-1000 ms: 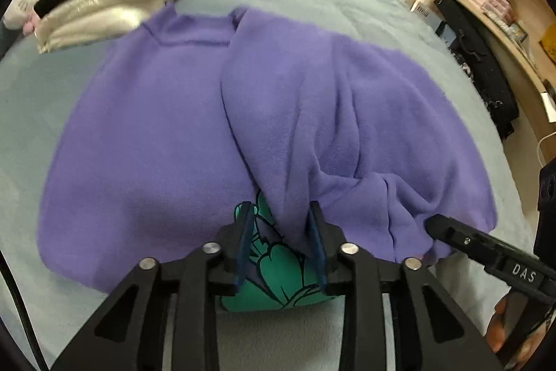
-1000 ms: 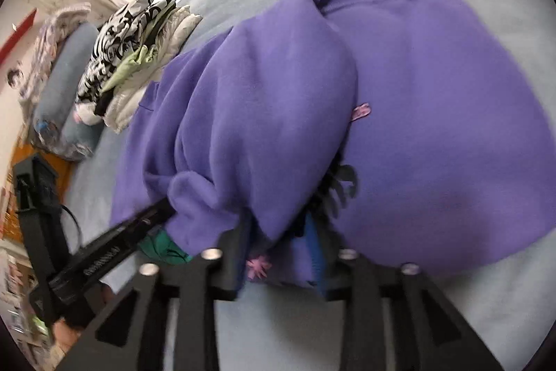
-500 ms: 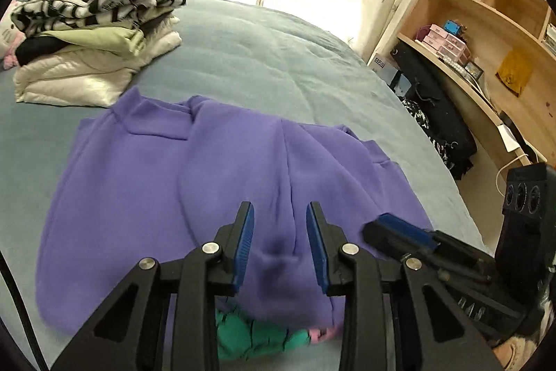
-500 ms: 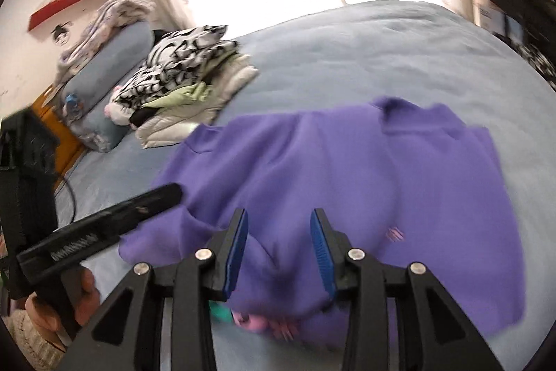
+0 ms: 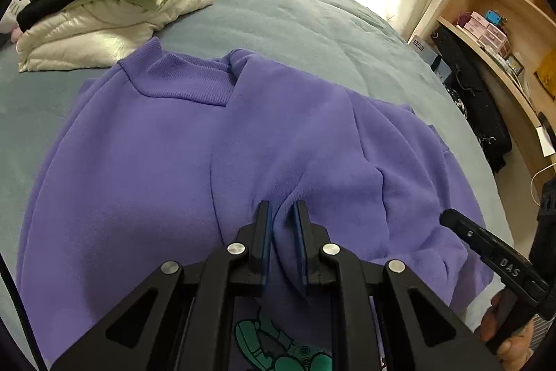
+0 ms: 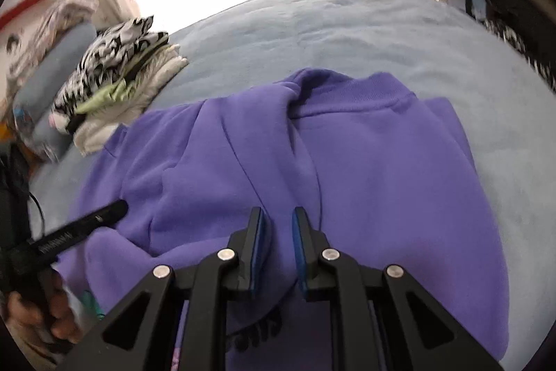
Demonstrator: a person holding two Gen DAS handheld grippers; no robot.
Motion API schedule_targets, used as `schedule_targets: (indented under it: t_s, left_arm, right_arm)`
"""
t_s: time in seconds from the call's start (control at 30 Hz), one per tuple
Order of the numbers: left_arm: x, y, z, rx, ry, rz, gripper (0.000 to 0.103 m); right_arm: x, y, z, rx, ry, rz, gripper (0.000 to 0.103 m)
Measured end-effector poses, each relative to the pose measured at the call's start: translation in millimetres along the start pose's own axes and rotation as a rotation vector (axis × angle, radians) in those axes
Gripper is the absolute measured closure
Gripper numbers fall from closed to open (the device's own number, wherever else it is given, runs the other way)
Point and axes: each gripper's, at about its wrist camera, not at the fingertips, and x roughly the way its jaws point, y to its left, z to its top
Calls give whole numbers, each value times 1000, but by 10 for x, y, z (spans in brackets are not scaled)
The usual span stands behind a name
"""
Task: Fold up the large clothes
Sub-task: 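Open both tools and release the hoodie edge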
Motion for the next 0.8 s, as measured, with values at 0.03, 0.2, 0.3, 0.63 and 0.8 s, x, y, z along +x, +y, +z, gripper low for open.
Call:
schedule_targets:
  t_s: [0.03, 0.2, 0.3, 0.63, 0.8]
  left_arm:
    - [-16, -6, 6, -3, 3, -2, 91]
    - [-237, -102, 8, -8, 9, 9, 81]
    - [-424, -134, -27, -7, -14, 27, 57]
    - [-1040, -247, -167, 7, -53, 71, 42]
    - [-1275, -281, -281, 18, -55, 83, 31]
  right_arm:
    - [-26, 0, -1, 8, 0, 4, 86]
    - [-149, 14, -28, 51, 7, 35, 85]
    - [-226, 27, -47, 78, 15, 55, 85]
    - [-687, 349, -178, 46, -29, 66, 85]
    - [-935, 467, -287, 24, -47, 47, 85]
